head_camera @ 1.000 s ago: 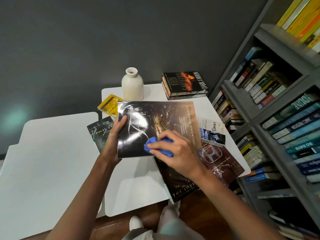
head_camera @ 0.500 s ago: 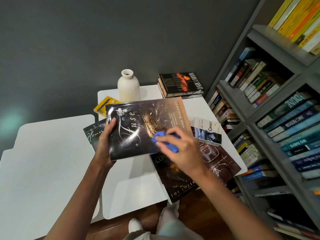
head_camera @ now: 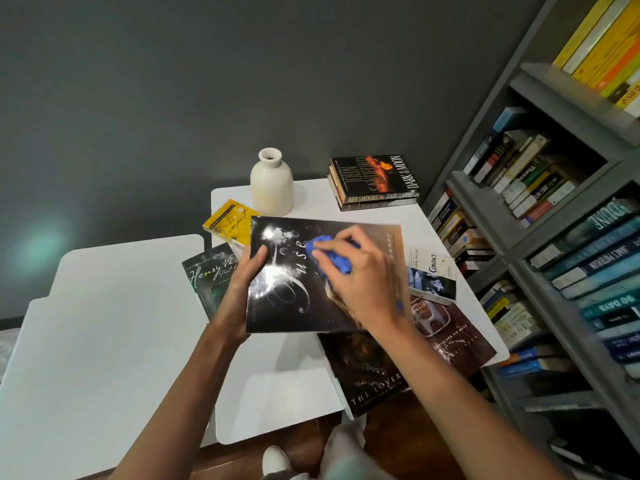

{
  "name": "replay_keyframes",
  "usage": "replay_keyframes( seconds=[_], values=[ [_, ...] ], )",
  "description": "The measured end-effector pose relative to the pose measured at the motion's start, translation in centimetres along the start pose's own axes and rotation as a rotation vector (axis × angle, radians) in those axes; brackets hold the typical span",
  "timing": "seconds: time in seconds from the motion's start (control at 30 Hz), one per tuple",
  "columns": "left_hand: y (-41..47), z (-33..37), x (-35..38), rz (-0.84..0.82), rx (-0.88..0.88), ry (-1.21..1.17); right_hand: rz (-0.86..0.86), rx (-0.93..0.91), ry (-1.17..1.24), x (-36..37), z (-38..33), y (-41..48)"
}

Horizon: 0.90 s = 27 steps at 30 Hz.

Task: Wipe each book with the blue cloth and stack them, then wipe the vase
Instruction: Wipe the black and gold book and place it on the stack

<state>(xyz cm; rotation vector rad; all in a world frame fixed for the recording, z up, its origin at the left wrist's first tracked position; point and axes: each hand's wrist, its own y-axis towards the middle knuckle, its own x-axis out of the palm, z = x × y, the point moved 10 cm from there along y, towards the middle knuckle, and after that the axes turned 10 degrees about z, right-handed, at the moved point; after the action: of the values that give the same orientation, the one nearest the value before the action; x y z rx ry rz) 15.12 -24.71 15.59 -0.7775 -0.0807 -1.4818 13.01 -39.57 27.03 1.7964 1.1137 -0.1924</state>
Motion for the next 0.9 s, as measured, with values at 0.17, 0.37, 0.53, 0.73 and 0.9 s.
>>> replay_keyframes(
  seconds=[0.17,0.37,0.53,0.73,0.9],
  values=[
    [-0.5,0.2,0.7,-0.053,0.020,0.056,0.027,-0.016,-0.033,2.0,-2.6,1.8],
    [-1.0,1.4,1.3,-0.116,0.126,0.160,0.024,-0.004,0.025,1.2,-1.0,1.5],
    [-0.9,1.0,1.5,-0.135,0.103,0.171,0.071,0.046,0.043,1.9,-1.7,2.1],
    [-0.7,0.9,1.3,-0.172,0.082,0.106,-0.102,-0.119,0.107,3.1,-4.4,0.8],
    [-1.1,1.0,1.1,-0.197,0.097,0.117,-0.193,-0.207,0.089,2.6,-3.9,-1.0]
  ],
)
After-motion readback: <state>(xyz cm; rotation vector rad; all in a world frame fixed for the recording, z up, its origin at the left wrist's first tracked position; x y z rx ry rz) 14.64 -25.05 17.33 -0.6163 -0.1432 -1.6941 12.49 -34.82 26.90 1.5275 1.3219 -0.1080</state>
